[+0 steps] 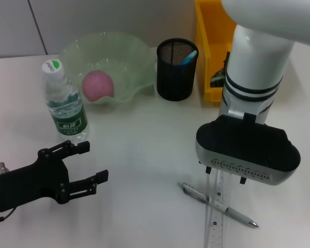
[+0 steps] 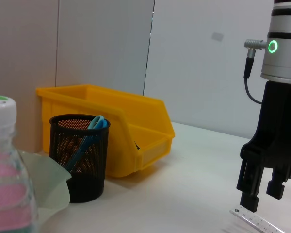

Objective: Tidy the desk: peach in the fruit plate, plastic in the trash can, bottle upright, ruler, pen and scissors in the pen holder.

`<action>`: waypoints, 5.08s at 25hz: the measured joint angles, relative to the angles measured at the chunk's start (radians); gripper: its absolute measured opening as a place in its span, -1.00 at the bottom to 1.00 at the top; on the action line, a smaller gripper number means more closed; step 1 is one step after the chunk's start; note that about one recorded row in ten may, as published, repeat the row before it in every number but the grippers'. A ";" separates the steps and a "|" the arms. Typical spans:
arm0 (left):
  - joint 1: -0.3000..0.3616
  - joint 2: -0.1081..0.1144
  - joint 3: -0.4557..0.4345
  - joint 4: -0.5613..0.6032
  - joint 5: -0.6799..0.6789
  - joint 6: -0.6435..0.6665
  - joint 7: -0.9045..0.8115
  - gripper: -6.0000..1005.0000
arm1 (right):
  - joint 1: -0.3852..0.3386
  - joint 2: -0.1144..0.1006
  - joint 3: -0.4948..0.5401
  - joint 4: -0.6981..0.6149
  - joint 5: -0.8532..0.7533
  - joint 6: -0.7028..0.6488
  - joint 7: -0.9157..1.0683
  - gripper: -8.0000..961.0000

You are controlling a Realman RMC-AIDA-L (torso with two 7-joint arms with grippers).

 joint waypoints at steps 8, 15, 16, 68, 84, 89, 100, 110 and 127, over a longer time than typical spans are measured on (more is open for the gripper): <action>0.003 0.001 0.000 0.004 0.000 0.005 0.000 0.68 | -0.003 0.000 -0.044 0.016 0.009 0.028 -0.012 0.42; 0.003 0.001 0.000 0.001 -0.001 0.004 0.001 0.68 | -0.013 -0.002 -0.096 0.045 0.010 0.098 -0.012 0.42; 0.003 0.001 0.000 0.001 -0.001 0.003 0.001 0.68 | -0.014 -0.003 -0.100 0.047 0.010 0.102 -0.012 0.42; 0.012 0.001 0.000 -0.005 -0.027 0.005 0.015 0.68 | -0.048 -0.003 -0.140 0.068 0.006 0.209 0.007 -0.20; 0.030 0.002 -0.009 -0.005 -0.093 0.008 0.042 0.68 | -0.050 -0.007 0.108 0.005 0.009 0.155 0.097 -0.20; 0.030 0.002 -0.009 -0.005 -0.113 0.011 0.043 0.68 | -0.074 -0.007 0.192 -0.017 0.014 0.163 0.123 -0.20; 0.032 0.005 -0.010 -0.005 -0.175 0.037 0.051 0.68 | -0.188 -0.010 0.356 -0.104 0.150 0.239 0.216 -0.20; 0.061 0.008 -0.019 -0.067 -0.312 0.137 0.161 0.68 | -0.332 -0.008 0.417 -0.120 0.365 0.362 0.274 -0.20; 0.007 0.000 -0.041 -0.258 -0.440 0.224 0.249 0.68 | -0.441 -0.007 0.473 0.206 1.037 0.560 0.079 -0.20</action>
